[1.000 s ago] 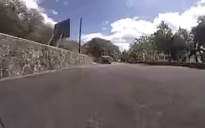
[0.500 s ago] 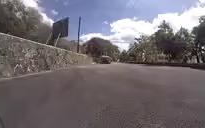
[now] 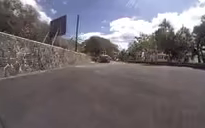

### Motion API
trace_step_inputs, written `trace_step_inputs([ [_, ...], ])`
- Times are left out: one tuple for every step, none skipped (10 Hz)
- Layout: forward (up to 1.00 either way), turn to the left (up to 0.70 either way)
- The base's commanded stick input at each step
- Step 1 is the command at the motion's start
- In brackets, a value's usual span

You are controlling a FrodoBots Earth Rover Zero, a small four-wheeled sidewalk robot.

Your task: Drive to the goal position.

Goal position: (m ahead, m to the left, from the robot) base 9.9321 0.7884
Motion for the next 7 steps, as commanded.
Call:
trace_step_inputs([
  [0.85, 0.01],
  [0.85, 0.01],
  [0.85, 0.01],
  [0.85, 0.01],
  [0.85, 0.01],
  [0.85, 0.01],
  [0.85, 0.01],
])
